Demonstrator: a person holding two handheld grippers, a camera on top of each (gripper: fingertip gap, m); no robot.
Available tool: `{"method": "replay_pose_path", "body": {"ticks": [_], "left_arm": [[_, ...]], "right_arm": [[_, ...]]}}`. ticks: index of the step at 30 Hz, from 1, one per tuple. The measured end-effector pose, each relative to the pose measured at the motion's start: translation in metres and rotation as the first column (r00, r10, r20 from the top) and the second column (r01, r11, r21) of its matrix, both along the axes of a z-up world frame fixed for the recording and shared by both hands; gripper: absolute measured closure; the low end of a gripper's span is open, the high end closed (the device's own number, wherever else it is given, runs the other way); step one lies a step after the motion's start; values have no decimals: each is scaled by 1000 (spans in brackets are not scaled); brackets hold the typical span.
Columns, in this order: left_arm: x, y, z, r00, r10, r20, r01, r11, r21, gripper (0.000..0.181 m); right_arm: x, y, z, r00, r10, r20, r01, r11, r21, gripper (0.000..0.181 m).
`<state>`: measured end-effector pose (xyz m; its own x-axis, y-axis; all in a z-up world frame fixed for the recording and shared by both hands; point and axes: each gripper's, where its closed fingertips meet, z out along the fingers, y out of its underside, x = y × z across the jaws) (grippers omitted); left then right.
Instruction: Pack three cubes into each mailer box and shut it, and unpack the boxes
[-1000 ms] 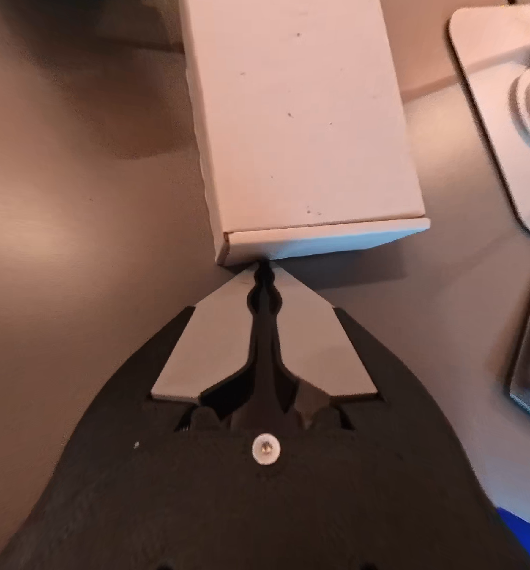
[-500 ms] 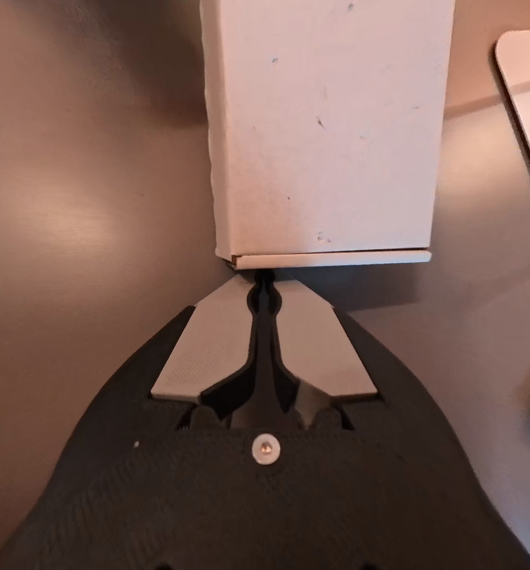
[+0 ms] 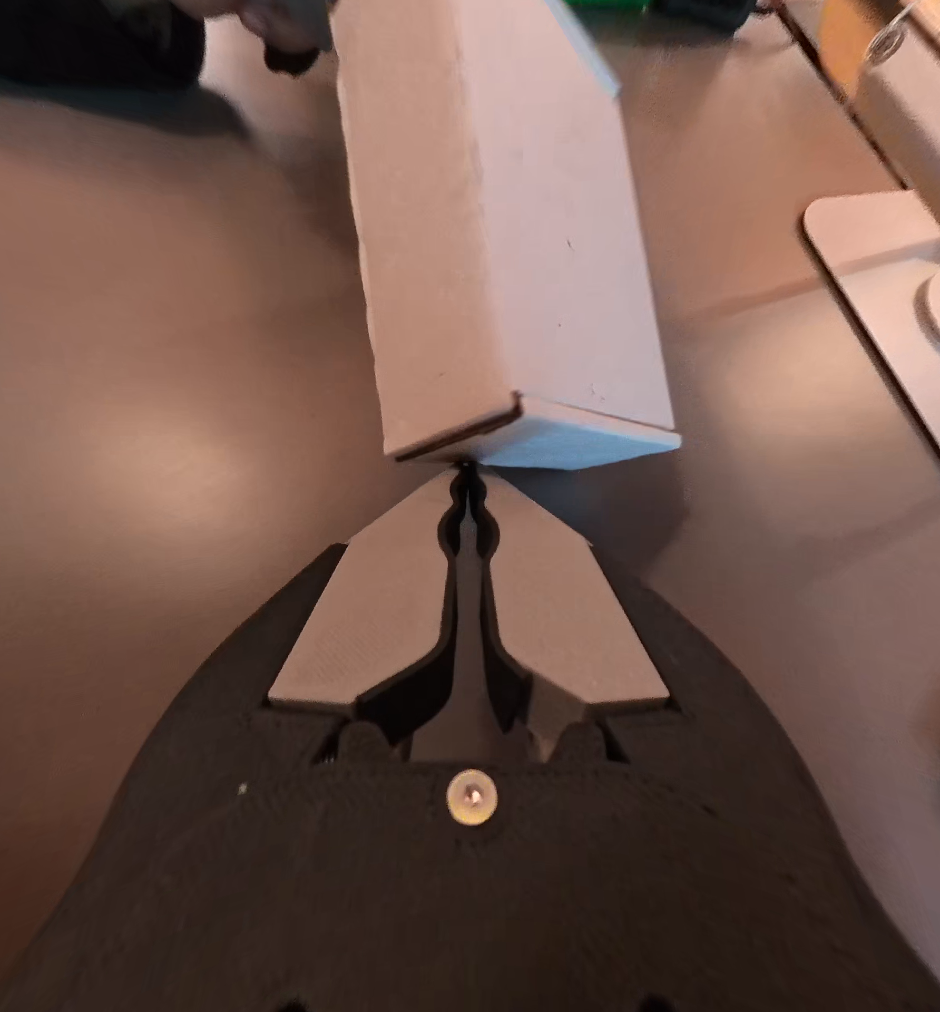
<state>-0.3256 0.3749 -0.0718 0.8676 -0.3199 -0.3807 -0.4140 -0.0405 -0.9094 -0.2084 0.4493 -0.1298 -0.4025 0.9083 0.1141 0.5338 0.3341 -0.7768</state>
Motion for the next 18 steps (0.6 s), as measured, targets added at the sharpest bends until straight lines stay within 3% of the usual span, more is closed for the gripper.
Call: {"method": "replay_pose_path", "body": {"ticks": [9,18], "left_arm": [[-6,-3,1,998,-2,57,4,999,-37,181],[-10,0,-12,994,11,105,0,995,-104,181]], "right_arm": [[-2,7,41,983,-48,-177,25,991,-130,181],[-3,9,34,987,-53,-151,34,992,-123,181]]}}
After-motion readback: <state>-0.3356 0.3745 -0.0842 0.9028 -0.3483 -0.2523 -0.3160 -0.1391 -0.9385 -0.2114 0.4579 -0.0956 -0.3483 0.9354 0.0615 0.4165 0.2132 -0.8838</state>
